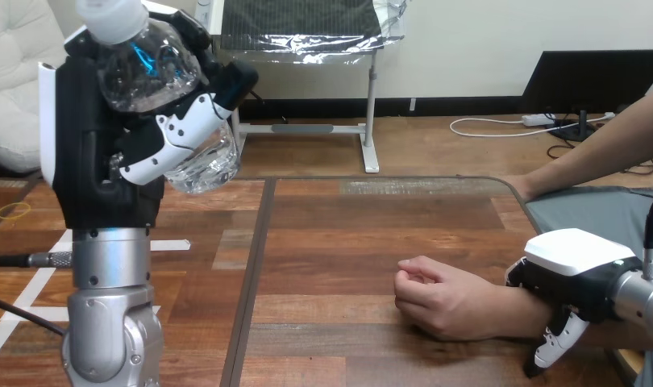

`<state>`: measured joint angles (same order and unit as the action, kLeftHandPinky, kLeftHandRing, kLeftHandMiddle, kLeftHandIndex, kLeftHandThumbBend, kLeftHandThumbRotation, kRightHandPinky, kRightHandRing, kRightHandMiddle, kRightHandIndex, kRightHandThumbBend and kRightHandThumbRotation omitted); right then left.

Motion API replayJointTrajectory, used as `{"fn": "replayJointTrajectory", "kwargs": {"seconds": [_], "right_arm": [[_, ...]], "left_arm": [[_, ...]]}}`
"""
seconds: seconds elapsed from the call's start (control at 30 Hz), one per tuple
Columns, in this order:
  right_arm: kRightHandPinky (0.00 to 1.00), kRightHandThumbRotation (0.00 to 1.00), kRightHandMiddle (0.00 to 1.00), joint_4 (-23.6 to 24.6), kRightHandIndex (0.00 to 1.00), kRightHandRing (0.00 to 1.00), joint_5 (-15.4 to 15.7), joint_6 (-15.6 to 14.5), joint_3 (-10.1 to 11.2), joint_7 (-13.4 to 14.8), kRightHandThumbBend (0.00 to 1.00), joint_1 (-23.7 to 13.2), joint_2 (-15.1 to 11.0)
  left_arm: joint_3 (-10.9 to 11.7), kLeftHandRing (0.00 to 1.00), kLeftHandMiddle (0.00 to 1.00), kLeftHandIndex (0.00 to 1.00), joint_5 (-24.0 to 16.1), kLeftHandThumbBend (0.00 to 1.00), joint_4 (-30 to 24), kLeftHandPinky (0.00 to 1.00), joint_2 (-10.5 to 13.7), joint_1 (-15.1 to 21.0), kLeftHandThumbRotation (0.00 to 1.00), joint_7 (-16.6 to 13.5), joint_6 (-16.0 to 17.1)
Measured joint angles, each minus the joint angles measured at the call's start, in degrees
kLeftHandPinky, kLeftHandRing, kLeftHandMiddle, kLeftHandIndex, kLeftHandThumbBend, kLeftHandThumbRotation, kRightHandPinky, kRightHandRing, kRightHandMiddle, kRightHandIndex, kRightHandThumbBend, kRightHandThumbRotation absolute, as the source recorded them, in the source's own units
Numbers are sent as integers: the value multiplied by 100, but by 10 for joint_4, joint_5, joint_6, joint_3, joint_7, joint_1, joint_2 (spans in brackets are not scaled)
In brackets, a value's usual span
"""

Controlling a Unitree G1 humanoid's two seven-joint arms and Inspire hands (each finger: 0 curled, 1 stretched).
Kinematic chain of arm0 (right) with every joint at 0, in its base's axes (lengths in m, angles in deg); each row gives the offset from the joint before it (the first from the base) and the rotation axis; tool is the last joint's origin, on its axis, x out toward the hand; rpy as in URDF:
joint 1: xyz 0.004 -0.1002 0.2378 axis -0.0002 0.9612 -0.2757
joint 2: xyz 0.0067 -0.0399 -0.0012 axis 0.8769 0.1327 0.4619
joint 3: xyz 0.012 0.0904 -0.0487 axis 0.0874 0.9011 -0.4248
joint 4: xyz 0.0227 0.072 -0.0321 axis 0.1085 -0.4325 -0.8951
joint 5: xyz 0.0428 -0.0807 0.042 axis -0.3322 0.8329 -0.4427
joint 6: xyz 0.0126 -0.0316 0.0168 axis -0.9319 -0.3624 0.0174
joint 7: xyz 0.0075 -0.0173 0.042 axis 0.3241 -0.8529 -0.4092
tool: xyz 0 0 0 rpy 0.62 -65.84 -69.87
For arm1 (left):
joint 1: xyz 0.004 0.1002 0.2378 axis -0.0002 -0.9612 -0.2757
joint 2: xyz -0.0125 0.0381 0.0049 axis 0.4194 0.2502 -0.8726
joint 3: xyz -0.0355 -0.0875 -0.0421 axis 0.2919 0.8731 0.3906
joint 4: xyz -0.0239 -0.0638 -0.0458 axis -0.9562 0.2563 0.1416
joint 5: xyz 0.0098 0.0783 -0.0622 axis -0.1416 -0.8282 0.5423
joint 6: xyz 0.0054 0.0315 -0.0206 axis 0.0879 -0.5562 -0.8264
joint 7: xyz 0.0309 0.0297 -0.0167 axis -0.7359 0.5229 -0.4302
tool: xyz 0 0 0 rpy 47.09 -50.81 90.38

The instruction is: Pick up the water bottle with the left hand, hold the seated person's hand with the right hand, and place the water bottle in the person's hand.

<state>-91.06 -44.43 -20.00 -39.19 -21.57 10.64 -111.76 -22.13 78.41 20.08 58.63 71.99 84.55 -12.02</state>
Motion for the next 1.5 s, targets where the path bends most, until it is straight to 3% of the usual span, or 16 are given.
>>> {"fn": "replayJointTrajectory", "kwargs": {"seconds": [0.27,0.37,0.63,1.07,1.5], "right_arm": [[29,24,52,-5,56,41,1,-19,-6,0,100,-8,7],[21,22,44,-9,53,32,1,-19,-8,3,100,-10,8],[14,18,35,-24,49,23,-1,-12,-11,20,100,-16,11],[13,6,30,-57,41,20,-8,12,-11,67,100,-20,18],[10,3,25,-82,31,17,-8,36,-11,104,94,-24,22]], "left_arm": [[1,28,35,39,0,62,0,22,0,0,0,1,0],[2,28,35,39,1,62,0,22,0,0,0,2,0],[2,28,35,39,1,62,0,22,0,0,0,3,0],[2,28,35,39,2,62,0,23,0,0,0,5,0],[2,28,35,40,2,62,0,23,0,0,0,5,0]]}}
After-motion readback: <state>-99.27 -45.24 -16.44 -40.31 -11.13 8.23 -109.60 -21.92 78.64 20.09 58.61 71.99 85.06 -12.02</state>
